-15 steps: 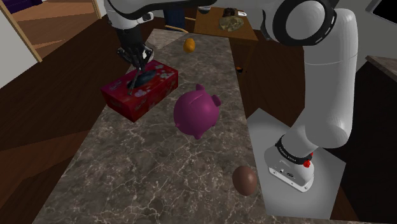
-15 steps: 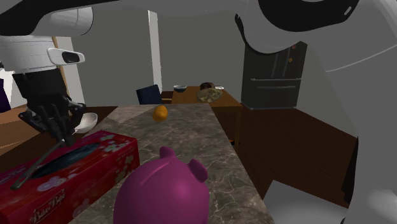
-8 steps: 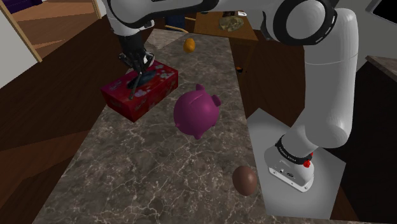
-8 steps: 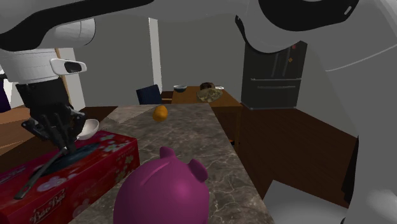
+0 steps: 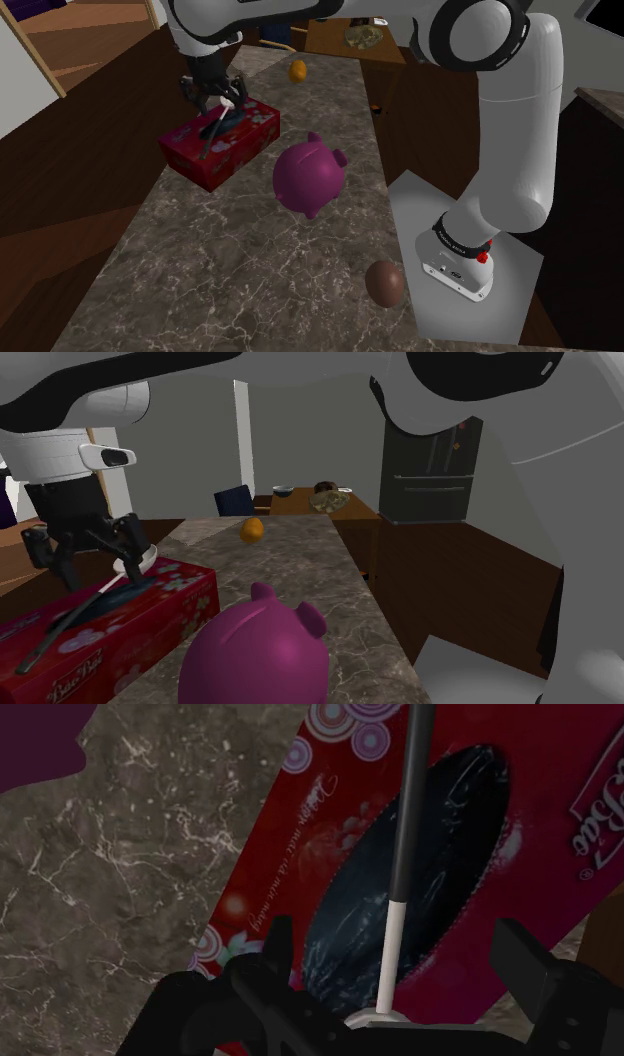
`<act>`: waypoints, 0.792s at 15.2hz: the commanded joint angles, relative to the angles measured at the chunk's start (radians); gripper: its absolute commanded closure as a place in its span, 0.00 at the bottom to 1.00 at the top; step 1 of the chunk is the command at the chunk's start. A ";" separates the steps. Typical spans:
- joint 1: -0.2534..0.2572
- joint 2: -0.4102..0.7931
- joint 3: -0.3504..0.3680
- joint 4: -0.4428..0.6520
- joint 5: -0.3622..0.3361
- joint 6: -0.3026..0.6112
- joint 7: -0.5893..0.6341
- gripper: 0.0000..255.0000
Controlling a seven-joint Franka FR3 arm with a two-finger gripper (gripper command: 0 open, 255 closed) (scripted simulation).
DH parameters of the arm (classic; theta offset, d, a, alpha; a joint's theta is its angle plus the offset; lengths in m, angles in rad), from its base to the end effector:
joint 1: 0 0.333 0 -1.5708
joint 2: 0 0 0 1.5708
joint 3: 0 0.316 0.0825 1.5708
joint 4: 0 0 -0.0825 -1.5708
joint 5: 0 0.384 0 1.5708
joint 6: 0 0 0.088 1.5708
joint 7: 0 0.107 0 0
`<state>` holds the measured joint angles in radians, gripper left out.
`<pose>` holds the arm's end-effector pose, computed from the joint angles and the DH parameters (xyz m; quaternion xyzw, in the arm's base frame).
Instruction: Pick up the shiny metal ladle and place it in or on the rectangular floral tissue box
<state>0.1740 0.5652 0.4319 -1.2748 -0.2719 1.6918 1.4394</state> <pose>0.6239 0.3191 0.4389 0.9126 -0.4052 -0.0094 0.0528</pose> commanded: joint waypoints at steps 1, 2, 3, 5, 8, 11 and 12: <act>0.000 0.000 0.000 0.000 0.000 0.000 0.000 0.00; 0.007 0.004 0.000 0.041 0.000 -0.036 -0.003 0.00; 0.016 0.011 0.001 0.086 -0.001 -0.073 -0.006 0.00; 0.035 0.030 -0.001 0.178 -0.006 -0.145 -0.011 0.00; 0.036 0.030 -0.001 0.178 -0.006 -0.145 -0.011 0.00; 0.036 0.030 -0.001 0.179 -0.006 -0.145 -0.011 0.00; 0.036 0.030 -0.001 0.179 -0.006 -0.145 -0.011 0.00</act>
<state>0.2094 0.5954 0.4311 -1.0966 -0.2775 1.5469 1.4283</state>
